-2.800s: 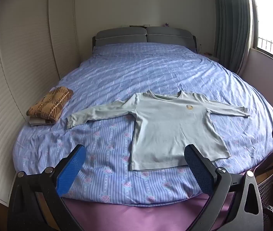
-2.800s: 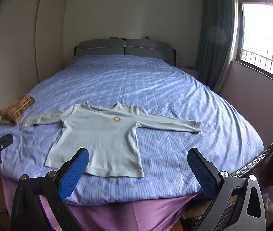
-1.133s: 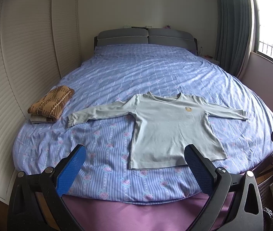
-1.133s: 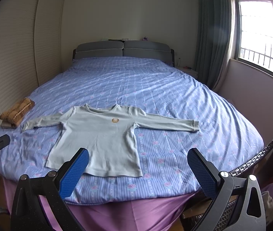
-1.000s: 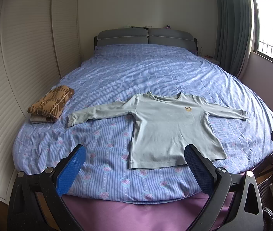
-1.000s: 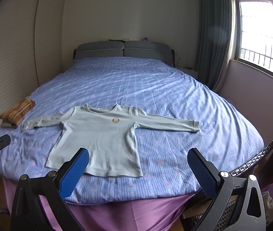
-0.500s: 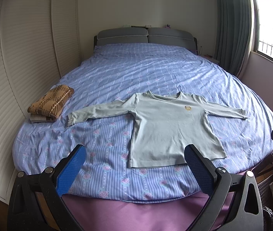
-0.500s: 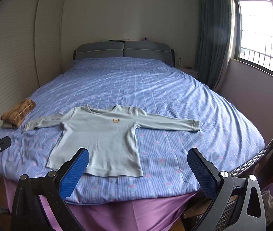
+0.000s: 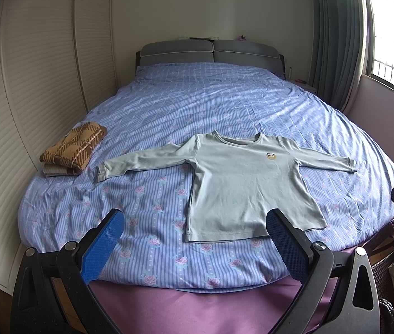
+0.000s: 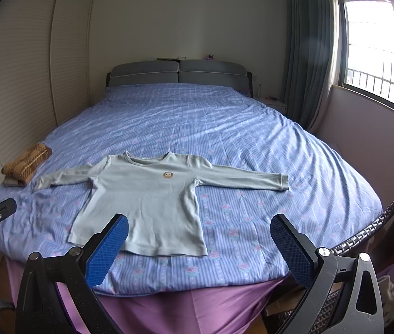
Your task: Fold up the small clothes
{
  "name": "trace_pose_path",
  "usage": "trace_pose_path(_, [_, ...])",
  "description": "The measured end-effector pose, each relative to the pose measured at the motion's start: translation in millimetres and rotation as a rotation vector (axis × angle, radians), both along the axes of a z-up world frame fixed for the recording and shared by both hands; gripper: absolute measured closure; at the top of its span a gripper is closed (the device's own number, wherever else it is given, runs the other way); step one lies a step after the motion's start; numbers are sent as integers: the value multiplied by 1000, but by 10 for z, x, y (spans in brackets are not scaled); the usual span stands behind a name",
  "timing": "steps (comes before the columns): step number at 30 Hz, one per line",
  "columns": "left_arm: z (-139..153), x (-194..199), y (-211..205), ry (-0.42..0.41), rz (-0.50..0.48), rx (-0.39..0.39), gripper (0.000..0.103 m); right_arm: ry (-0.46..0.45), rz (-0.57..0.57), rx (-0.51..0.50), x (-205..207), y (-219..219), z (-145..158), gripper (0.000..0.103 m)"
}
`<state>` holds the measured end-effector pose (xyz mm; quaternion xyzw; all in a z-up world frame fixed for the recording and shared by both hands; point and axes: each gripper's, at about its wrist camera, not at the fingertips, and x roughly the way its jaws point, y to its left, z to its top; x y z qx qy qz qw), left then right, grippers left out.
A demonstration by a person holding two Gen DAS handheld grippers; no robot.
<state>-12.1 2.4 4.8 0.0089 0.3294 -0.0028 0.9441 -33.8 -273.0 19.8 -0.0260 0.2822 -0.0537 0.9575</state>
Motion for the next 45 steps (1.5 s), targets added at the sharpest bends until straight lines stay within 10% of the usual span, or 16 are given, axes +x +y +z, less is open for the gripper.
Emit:
trace_pose_path(29, [-3,10,-59,-10,-3,0,0,-34,31,26,37,2,42,0])
trace_pose_path(45, [53,1161,-1049,-121,-118,-4,0,-87,-190,133,921,-1023,-103,0])
